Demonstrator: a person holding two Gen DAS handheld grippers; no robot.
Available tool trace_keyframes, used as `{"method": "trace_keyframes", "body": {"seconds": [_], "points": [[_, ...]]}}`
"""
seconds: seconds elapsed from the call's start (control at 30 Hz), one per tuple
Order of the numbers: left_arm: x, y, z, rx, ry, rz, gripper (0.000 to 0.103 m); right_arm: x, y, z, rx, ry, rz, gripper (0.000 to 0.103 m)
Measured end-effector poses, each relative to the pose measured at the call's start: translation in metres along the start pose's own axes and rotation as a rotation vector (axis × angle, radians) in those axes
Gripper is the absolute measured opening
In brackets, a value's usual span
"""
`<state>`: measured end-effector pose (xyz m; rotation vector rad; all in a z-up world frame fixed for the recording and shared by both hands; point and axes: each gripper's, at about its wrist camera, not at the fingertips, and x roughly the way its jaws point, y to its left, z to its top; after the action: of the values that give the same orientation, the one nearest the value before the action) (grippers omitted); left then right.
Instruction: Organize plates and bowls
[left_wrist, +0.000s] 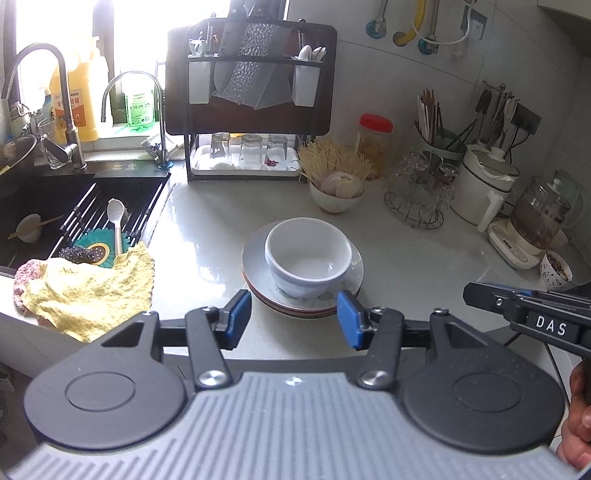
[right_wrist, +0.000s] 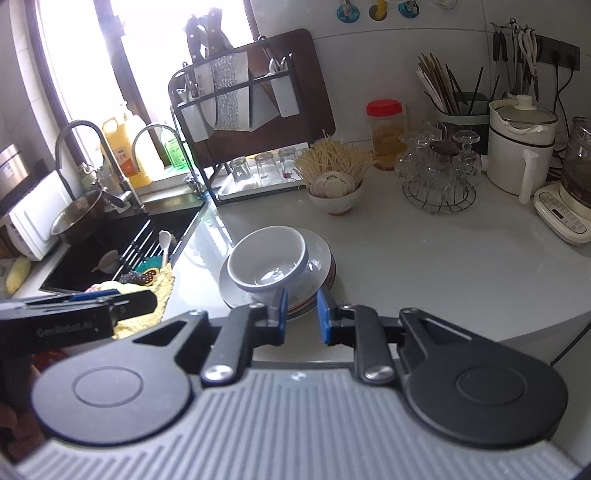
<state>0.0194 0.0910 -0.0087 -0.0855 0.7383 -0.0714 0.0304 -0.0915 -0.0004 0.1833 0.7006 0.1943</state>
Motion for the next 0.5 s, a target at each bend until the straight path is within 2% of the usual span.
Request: {"method": "trace_keyframes", "body": {"seconds": [0.27, 0.37, 0.43, 0.5], "points": [[0.002, 0.003, -0.011, -0.008, 0.007, 0.005, 0.06, 0.001, 0.001, -0.013, 0.006, 0.0, 0.0, 0.022], [0.0, 0.002, -0.014, -0.012, 0.002, -0.002, 0.065, -0.004, 0.002, -0.011, -0.014, -0.024, -0.016, 0.023], [-0.001, 0.002, -0.015, -0.018, -0.001, 0.006, 0.072, -0.006, 0.002, -0.011, -0.018, -0.038, -0.019, 0.045], [-0.001, 0.003, -0.015, -0.025, -0.002, 0.011, 0.079, -0.006, 0.003, -0.01, -0.022, -0.036, -0.024, 0.046]]}}
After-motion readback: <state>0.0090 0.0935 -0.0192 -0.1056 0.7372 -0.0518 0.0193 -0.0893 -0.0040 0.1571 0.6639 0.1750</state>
